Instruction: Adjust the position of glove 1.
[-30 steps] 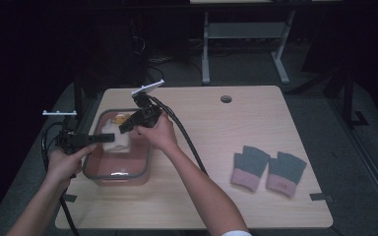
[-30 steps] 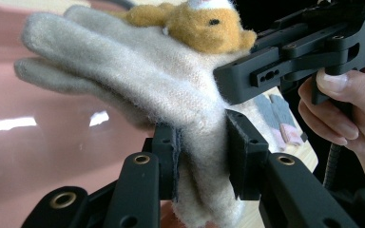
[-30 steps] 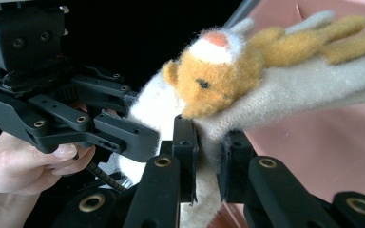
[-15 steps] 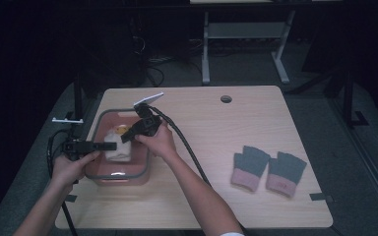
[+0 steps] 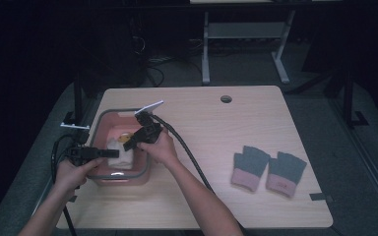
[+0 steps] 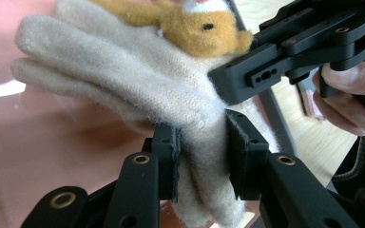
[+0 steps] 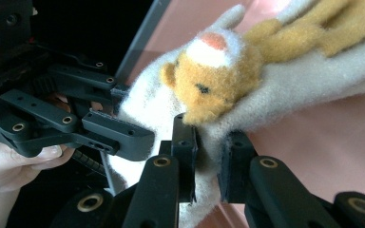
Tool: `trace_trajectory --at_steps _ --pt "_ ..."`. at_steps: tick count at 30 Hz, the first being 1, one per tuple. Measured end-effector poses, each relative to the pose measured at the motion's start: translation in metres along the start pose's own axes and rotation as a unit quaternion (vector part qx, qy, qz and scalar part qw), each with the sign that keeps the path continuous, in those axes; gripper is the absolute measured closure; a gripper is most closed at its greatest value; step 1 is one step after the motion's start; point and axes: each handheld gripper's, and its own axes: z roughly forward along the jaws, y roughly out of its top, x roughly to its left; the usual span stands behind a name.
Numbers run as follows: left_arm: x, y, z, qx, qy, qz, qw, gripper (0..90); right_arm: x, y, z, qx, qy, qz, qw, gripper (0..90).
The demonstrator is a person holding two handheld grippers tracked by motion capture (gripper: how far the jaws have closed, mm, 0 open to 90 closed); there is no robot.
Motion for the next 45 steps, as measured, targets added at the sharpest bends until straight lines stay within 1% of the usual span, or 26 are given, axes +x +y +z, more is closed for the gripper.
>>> trace_trajectory --at_steps 1,2,5,6,8,11,12,13,15,16,17,19,22,25,26,27,29,30,32,34,35,36,40,42,43,45 --pt "-0.001 -0.001 0.001 0.008 0.009 0.003 0.9999 67.8 0.0 -0.001 0.002 0.006 -0.006 0.001 1.0 79.0" --pt "-0.001 -0.001 0.001 0.008 0.009 0.003 0.9999 67.8 0.0 -0.001 0.003 0.007 -0.006 0.002 1.0 78.7" --pt "-0.003 -0.002 0.003 0.014 0.024 0.006 0.9996 67.8 -0.001 -0.002 0.004 0.012 -0.01 0.002 0.9999 78.3" --pt "-0.003 -0.002 0.003 0.015 0.026 0.008 0.9995 67.8 -0.001 -0.001 0.005 0.018 -0.01 0.005 0.9998 78.1" --pt "-0.003 -0.003 0.004 0.014 0.03 0.008 0.9994 67.8 -0.001 -0.001 0.004 0.019 -0.01 0.004 0.9998 77.5" --pt "-0.004 -0.004 0.005 0.022 0.041 0.011 0.9989 67.8 -0.001 -0.001 0.004 0.025 -0.013 0.005 0.9996 77.1" --pt "-0.004 -0.005 0.006 0.023 0.042 0.011 0.9988 67.8 -0.001 -0.001 0.003 0.03 -0.017 0.005 0.9994 76.7" --pt "-0.004 -0.005 0.007 0.025 0.044 0.012 0.9986 67.8 0.001 -0.001 0.003 0.037 -0.027 0.003 0.9989 76.2" --pt "-0.004 -0.005 0.008 0.027 0.048 0.013 0.9984 67.8 0.001 -0.002 0.002 0.04 -0.031 0.003 0.9987 76.1" --pt "-0.004 -0.006 0.008 0.026 0.05 0.013 0.9983 67.7 0.002 -0.002 0.0 0.042 -0.037 -0.001 0.9984 75.8" --pt "-0.004 -0.006 0.008 0.024 0.057 0.013 0.998 67.8 0.002 -0.002 -0.001 0.042 -0.039 -0.003 0.9984 75.7" --pt "-0.004 -0.007 0.008 0.026 0.061 0.012 0.9977 67.7 0.003 -0.001 -0.004 0.039 -0.038 -0.005 0.9985 75.4" --pt "-0.004 -0.007 0.008 0.026 0.063 0.012 0.9976 67.8 0.005 0.0 -0.009 0.036 -0.041 -0.002 0.9985 75.2" --pt "-0.005 -0.007 0.009 0.034 0.073 0.022 0.9965 67.7 0.006 0.0 -0.011 0.038 -0.052 -0.005 0.9979 74.0" --pt "-0.006 -0.007 0.01 0.028 0.072 0.015 0.9969 67.7 0.005 0.0 -0.011 0.039 -0.051 -0.008 0.9979 73.7" --pt "-0.006 -0.007 0.01 0.029 0.074 0.016 0.9967 67.6 0.006 0.0 -0.012 0.039 -0.053 -0.006 0.9978 73.5" --pt "-0.005 -0.006 0.008 0.036 0.079 0.022 0.9959 67.4 0.006 0.0 -0.014 0.036 -0.051 -0.008 0.9981 72.9" --pt "-0.005 -0.006 0.008 0.035 0.08 0.019 0.996 67.1 0.006 0.0 -0.014 0.035 -0.053 -0.011 0.9979 72.8" --pt "-0.004 -0.006 0.008 0.041 0.086 0.02 0.9953 66.5 0.008 -0.001 -0.016 0.035 -0.054 -0.01 0.9979 72.0" --pt "-0.004 -0.007 0.007 0.042 0.089 0.02 0.995 63.0 0.008 -0.001 -0.018 0.029 -0.049 -0.012 0.9983 71.6" --pt "-0.003 -0.007 0.007 0.039 0.092 0.019 0.9948 63.0 0.008 -0.001 -0.019 0.026 -0.047 -0.015 0.9985 71.6" --pt "-0.004 -0.006 0.006 0.04 0.093 0.021 0.9947 61.7 0.009 -0.001 -0.021 0.024 -0.05 -0.014 0.9984 71.6" --pt "-0.006 -0.001 -0.003 0.022 0.095 0.02 0.9951 58.2 0.009 -0.002 -0.023 0.021 -0.047 -0.017 0.9986 70.6" --pt "-0.007 0.0 -0.005 0.019 0.096 0.021 0.995 58.2 0.01 -0.003 -0.025 0.023 -0.048 -0.018 0.9984 70.2" --pt "-0.009 0.002 -0.007 0.02 0.103 0.031 0.994 58.4 0.009 -0.003 -0.025 0.019 -0.049 -0.02 0.9984 70.0" --pt "-0.011 0.002 -0.007 0.022 0.104 0.032 0.9938 60.1 0.009 -0.004 -0.026 0.017 -0.046 -0.023 0.9985 69.7"
